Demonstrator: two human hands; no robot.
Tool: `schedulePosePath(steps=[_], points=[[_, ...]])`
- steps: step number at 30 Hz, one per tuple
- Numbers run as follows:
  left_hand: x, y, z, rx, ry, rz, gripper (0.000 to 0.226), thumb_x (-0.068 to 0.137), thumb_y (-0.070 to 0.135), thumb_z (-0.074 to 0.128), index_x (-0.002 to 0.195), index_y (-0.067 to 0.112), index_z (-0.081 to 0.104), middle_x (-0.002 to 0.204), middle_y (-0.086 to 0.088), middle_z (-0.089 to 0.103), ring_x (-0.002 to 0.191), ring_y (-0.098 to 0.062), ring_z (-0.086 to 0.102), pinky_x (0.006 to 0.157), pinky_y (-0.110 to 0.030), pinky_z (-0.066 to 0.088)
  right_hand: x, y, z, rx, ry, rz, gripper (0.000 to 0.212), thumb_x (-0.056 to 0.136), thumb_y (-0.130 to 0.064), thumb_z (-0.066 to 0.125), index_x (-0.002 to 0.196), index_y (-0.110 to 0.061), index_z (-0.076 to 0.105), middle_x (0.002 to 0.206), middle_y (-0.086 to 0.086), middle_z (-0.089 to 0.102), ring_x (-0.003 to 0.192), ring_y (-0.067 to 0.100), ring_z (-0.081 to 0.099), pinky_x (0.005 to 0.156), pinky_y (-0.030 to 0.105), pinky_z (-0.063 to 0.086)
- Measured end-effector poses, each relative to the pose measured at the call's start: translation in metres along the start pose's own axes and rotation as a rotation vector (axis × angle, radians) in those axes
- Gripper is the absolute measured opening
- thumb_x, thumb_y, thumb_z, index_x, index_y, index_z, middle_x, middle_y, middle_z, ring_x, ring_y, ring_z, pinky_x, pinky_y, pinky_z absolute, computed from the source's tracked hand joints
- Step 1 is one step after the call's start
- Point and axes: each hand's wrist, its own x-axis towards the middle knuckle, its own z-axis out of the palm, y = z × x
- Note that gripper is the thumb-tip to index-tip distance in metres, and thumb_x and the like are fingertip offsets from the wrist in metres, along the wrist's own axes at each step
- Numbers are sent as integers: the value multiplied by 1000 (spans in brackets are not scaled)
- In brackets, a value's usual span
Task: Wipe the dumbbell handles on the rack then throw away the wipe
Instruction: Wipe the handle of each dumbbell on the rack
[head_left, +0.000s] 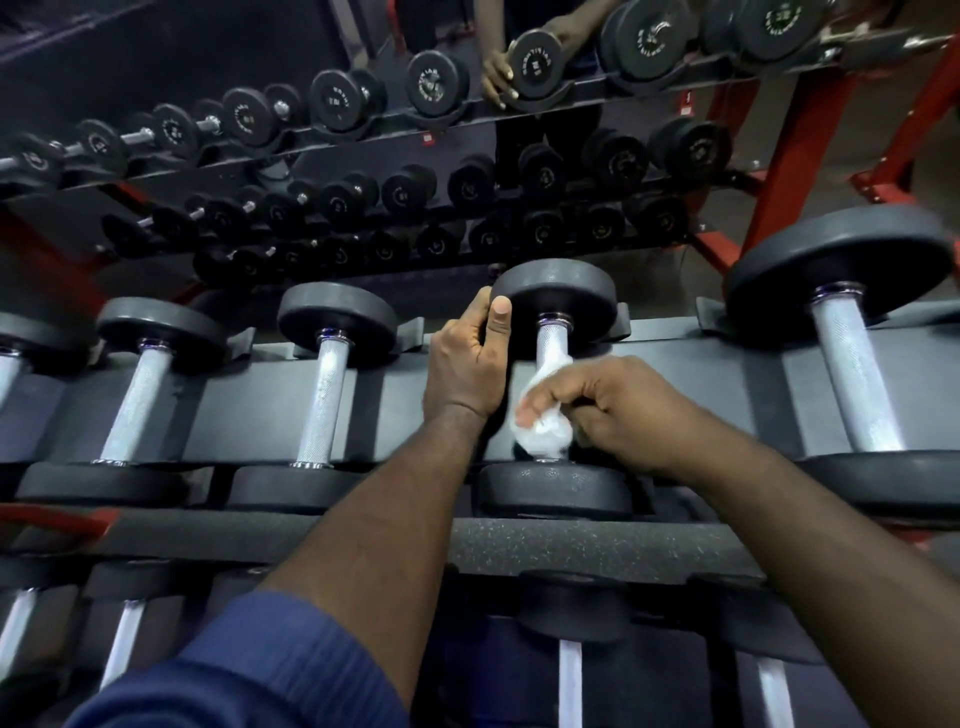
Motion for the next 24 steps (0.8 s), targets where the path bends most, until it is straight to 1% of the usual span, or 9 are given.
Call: schedulePosePath(steps=[5,8,11,14,16,18,20,22,24], points=[[-2,3,-2,19,11,31,83,93,78,30,148,22,58,122,-13,73,117,-22,66,103,-39,53,15,-4,20,194,567,49,32,86,8,65,98,-17,81,105,-13,75,102,-6,67,94,11,48],[2,0,1,19,24,47,80,94,76,32,145,21,60,121,-13,74,113,-23,68,101,-38,54,8,0,24,212,765,186,24,79,-16,83,95,-33,79,94,-21,75,92,-4,69,85,12,52],[2,-2,1,27,26,62,80,95,76,31,146,21,60,126,-10,73,118,-20,66,102,-27,51,9,5,24,262,705,384,19,82,-31,76,98,-42,75,91,-24,74,87,1,70,82,31,60],[0,-1,1,23,39,70,79,95,73,33,146,18,60,133,-8,70,123,-15,64,105,-22,48,13,9,21,452,631,485,27,85,-10,67,99,-31,77,87,-15,77,86,10,73,73,32,60],[0,-3,0,31,44,74,79,96,73,34,146,17,60,134,-9,69,125,-16,63,107,-24,48,15,2,22,673,527,560,34,88,10,55,94,-15,76,73,-6,76,71,13,72,60,25,54],[0,-1,0,41,46,72,81,95,75,32,146,18,60,134,-10,69,123,-9,60,104,-19,45,18,-11,20,902,339,651,35,97,12,40,95,-7,69,65,2,73,60,13,69,66,33,57],[-1,0,0,60,44,76,83,94,78,30,146,20,60,133,-10,70,117,0,54,100,-14,42,19,-13,9,1073,205,708,34,100,12,33,99,-3,64,73,11,74,69,22,71,81,48,60],[-2,-1,0,44,50,84,81,94,76,32,146,21,59,129,-10,71,116,0,55,96,-7,41,19,-10,-9,1132,176,693,32,96,14,38,101,1,66,86,17,72,77,26,70,75,49,61],[-1,-2,0,29,53,75,81,93,77,32,146,22,59,116,-11,75,110,-10,65,94,-18,51,16,-5,-17,1239,211,648,26,96,-1,49,111,6,69,104,20,72,91,30,71,80,49,61]])
